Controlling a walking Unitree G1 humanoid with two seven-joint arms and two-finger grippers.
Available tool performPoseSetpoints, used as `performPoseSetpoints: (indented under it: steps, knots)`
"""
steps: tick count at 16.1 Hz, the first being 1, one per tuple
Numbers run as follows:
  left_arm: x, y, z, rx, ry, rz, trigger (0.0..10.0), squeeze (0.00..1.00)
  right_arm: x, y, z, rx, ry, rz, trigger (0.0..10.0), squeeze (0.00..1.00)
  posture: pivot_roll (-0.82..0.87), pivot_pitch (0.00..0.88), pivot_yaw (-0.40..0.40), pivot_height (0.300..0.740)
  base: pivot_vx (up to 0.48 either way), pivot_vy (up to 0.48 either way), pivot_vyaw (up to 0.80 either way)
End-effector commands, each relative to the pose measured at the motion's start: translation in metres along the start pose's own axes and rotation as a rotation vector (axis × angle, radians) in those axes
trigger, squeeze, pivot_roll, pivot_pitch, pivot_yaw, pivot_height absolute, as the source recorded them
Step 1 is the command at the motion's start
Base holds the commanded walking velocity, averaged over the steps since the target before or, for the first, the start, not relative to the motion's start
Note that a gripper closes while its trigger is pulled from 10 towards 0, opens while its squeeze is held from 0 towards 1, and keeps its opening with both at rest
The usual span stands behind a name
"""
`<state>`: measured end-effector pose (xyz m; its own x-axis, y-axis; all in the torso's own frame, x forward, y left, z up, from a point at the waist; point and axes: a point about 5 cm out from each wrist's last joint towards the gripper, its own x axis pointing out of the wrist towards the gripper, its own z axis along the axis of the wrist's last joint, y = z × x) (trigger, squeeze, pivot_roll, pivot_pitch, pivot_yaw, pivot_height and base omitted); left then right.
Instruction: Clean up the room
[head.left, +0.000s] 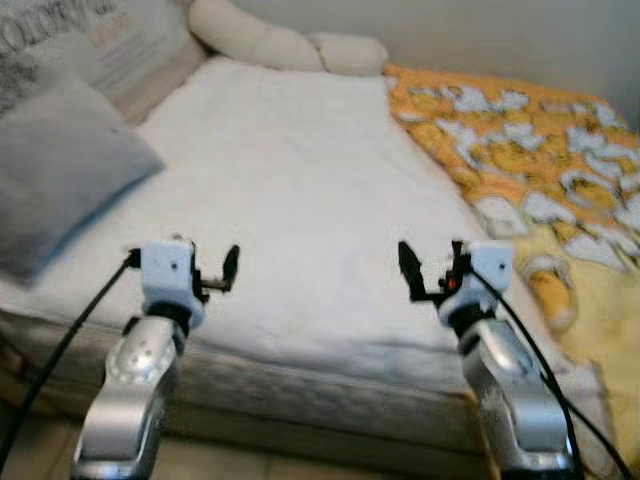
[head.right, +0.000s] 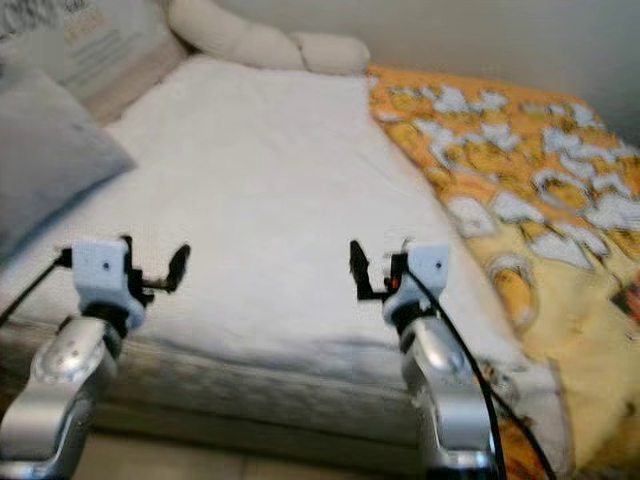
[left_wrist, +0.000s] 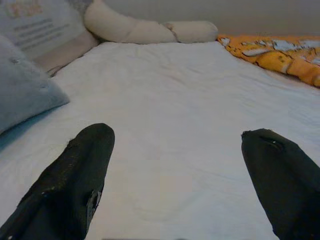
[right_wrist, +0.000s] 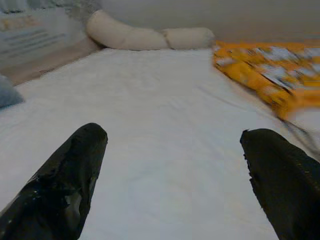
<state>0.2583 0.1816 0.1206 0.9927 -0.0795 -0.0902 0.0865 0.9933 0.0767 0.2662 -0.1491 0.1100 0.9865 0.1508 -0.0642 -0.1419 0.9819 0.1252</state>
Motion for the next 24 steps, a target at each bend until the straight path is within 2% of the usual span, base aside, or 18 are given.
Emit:
performPoseSetpoints:
  steps: [1,10,24]
  knots:
    - [0.0028,-0.0093,0.0032,0.001,-0.009,-0.04,10.0,1.0,0.0001,-0.008,-0.0013,0.002,0.015,-0.033,10.0,1.0,-0.09,0.0,-0.024,0.74,0.0,-0.48,0.0]
    - [0.0034,-0.0114,0.0022,0.026,0.003,-0.05,10.0,1.0,-0.0041,-0.0086,-0.003,-0.006,0.026,-0.014,10.0,1.0,-0.08,0.0,-0.028,0.74,0.0,-0.48,0.0]
    - [0.0047,-0.0127,0.0017,0.041,0.008,-0.073,10.0,1.0,-0.0047,-0.0102,-0.0063,0.001,0.038,-0.021,10.0,1.0,-0.1,0.0,-0.029,0.74,0.0,-0.48,0.74]
